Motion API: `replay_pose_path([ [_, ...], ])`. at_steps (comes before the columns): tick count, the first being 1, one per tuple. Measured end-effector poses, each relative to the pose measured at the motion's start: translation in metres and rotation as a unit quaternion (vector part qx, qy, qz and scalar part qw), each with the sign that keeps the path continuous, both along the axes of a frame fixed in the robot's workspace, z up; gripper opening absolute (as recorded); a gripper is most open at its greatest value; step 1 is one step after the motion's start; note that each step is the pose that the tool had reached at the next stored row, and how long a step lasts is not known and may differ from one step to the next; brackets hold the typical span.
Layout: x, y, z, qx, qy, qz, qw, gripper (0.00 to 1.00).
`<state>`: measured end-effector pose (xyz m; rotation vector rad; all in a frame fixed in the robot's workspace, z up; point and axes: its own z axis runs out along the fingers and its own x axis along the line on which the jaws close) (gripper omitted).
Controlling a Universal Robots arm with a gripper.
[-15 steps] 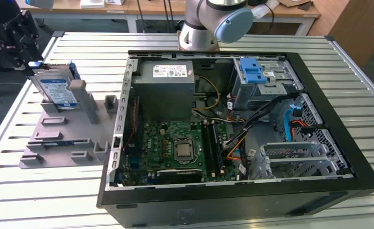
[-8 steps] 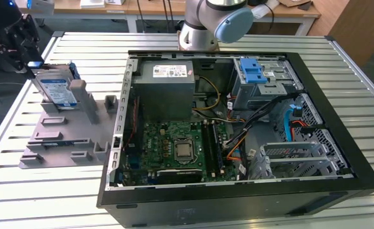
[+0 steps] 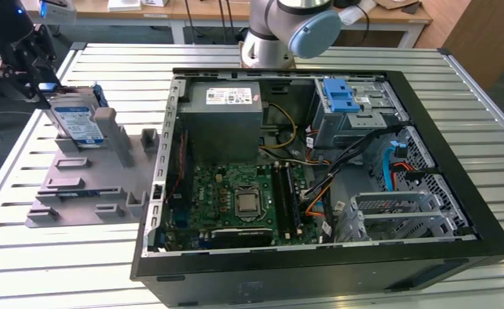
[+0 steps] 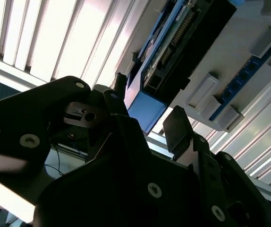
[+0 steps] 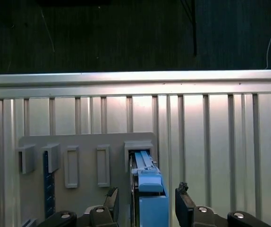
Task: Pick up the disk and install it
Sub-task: 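Pick up the disk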
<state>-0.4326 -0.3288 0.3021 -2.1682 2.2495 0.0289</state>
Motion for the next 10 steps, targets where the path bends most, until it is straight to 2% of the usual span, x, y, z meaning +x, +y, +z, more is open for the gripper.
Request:
replay_pose_path([
  [8,-0.0005,0.0003,-0.0087,0.0000,0.0002,0.000,1.0000,0.57],
  [9,-0.0005,0.0003,-0.0093,0.0000,0.0002,0.000,1.0000,0.51],
  [10,-0.0004,0.0003,-0.0098,0.0000,0.0002,0.000,1.0000,0.51],
])
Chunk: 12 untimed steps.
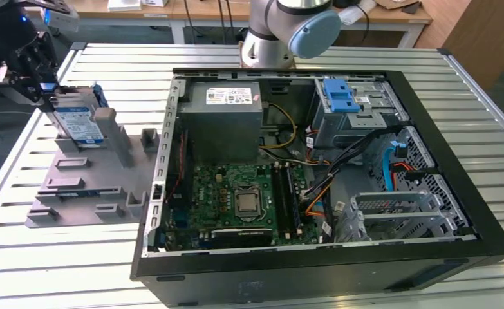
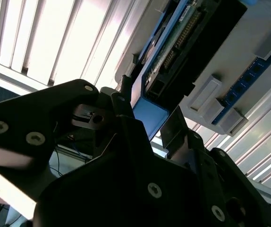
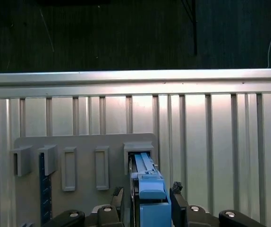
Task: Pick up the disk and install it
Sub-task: 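Pick up the disk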
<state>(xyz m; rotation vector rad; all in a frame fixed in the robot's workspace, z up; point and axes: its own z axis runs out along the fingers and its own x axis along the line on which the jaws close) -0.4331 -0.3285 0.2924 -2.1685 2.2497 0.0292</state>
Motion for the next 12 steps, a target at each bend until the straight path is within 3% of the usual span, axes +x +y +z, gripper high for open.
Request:
replay_pose_path([
  [6,0.0000,0.0000,-0.0005,0.0000,0.0000,0.000,1.0000,0.49],
  [7,0.0000,0.0000,-0.0005,0.0000,0.0000,0.000,1.0000,0.42],
  [12,0.0000,0.0000,-0.0005,-0.0001,0.0000,0.000,1.0000,0.42],
])
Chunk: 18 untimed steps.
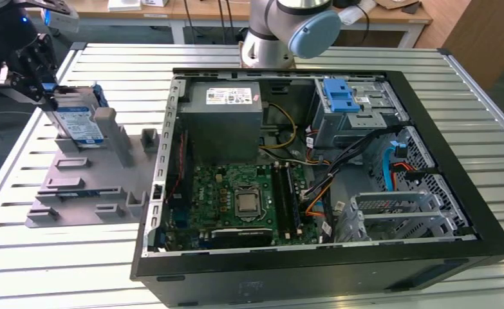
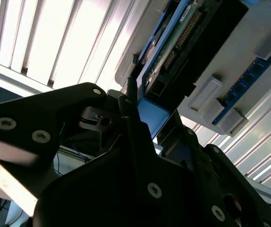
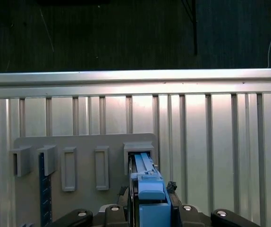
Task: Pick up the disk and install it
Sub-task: 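Pick up the disk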
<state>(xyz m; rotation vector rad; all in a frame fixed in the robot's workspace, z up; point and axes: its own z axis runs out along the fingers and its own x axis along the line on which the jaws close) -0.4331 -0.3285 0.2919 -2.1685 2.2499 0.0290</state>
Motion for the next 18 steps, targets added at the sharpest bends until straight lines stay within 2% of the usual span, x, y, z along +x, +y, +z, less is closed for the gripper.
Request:
replay_pose_path([
  [4,0.0000,0.0000,0.0000,0.0000,0.0000,0.000,1.0000,0.41],
  [5,0.0000,0.0000,0.0000,0.0000,0.0000,0.000,1.0000,0.36],
  [18,0.0000,0.0000,0.0000,-0.0002,0.0000,0.000,1.0000,0.36],
])
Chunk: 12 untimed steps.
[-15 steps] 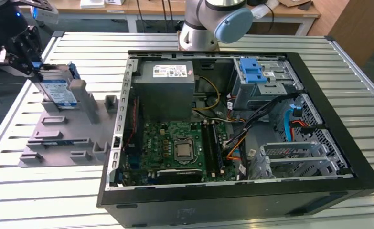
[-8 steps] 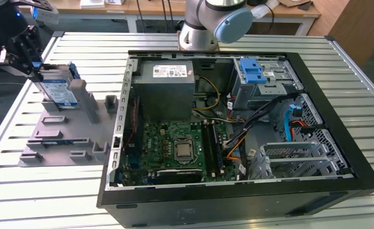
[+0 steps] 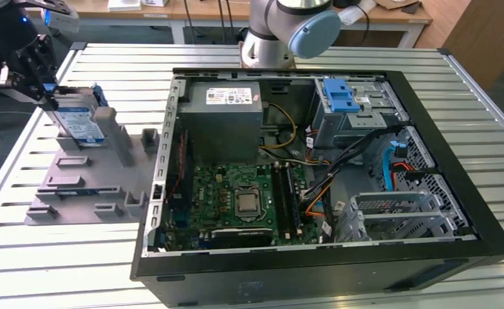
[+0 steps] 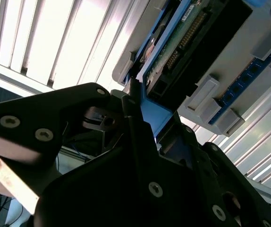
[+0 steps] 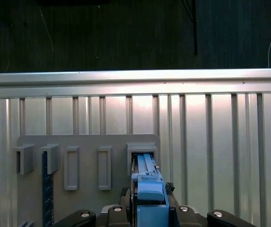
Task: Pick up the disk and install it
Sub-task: 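Pick up the disk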
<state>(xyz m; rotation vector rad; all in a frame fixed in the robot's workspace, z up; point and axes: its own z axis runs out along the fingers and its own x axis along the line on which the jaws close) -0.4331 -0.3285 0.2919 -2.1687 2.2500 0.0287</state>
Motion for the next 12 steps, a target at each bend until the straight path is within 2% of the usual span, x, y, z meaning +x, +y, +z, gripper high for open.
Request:
replay_pose_path([
  [2,0.0000,0.0000,0.0000,0.0000,0.0000,0.000,1.0000,0.38],
  [3,0.0000,0.0000,0.0000,-0.0001,0.0000,0.000,1.0000,0.44],
  [12,0.0000,0.0000,-0.0023,-0.0009,0.0001,0.000,1.0000,0.44],
])
